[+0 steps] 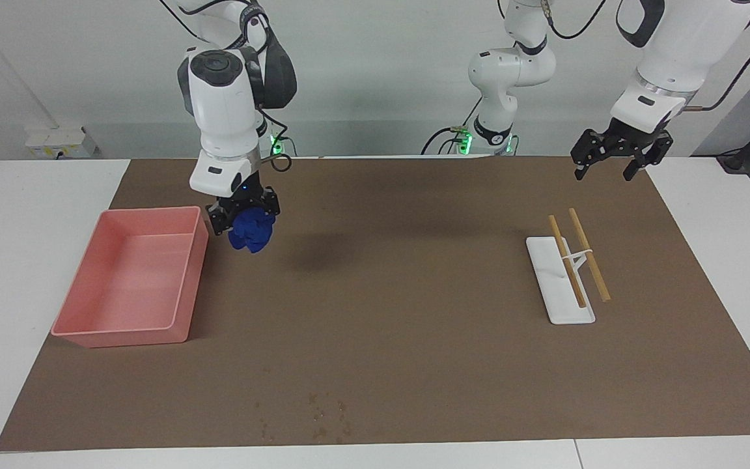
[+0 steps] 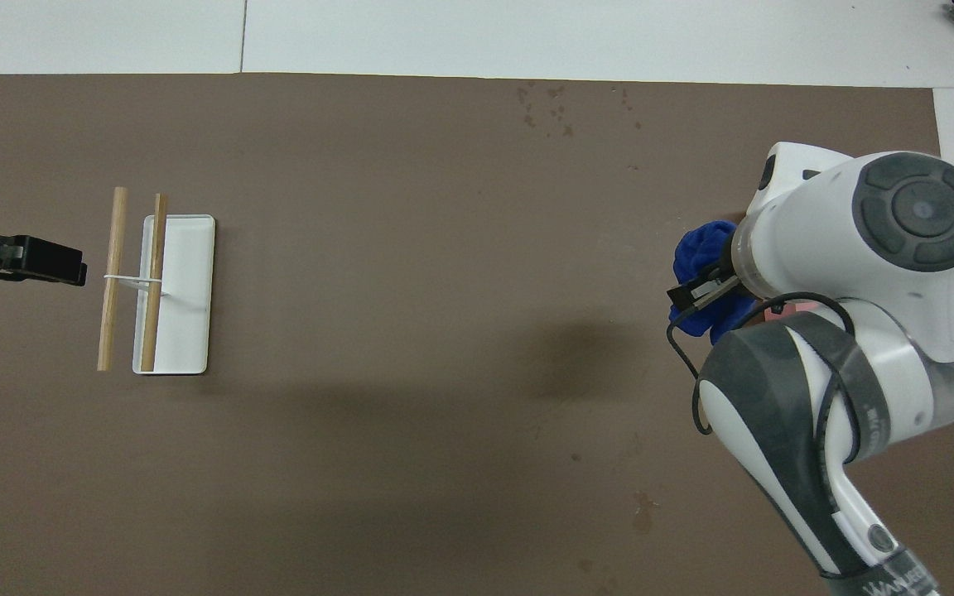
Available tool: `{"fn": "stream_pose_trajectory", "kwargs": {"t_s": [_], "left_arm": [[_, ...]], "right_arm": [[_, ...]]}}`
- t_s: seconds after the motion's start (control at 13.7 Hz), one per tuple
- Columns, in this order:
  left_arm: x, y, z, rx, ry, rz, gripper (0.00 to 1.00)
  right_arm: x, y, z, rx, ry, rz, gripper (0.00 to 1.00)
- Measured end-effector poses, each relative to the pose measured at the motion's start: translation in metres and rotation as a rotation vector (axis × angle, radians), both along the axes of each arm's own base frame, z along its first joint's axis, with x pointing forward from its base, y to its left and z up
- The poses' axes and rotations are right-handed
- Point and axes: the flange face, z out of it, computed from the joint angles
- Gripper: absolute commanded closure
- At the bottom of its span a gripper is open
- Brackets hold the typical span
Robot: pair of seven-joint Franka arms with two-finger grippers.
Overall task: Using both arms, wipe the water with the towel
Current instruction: 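Move the blue cloth into the pink bin with the right gripper, then open the right gripper and release the cloth in the pink bin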
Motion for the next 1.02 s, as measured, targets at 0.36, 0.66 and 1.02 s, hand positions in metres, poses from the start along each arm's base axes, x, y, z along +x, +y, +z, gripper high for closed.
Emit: {"fn": "stream_pose_trajectory", "kwargs": {"t_s": [0.36, 0.66, 1.02], "left_arm": [[0.000, 0.000, 0.000, 0.000, 0.000, 0.000, 0.00], [0.000, 0.000, 0.000, 0.000, 0.000, 0.000, 0.00], [0.000, 0.000, 0.000, 0.000, 0.000, 0.000, 0.00]], "right_arm": [[0.016, -0.120, 0.000, 0.008, 0.034, 0.066, 1.00], [0.018, -0.215, -0.007, 0.000, 0.017, 0.100, 1.00], [0.028, -0.272, -0.078, 0.028, 0.005, 0.142, 1.00]]}}
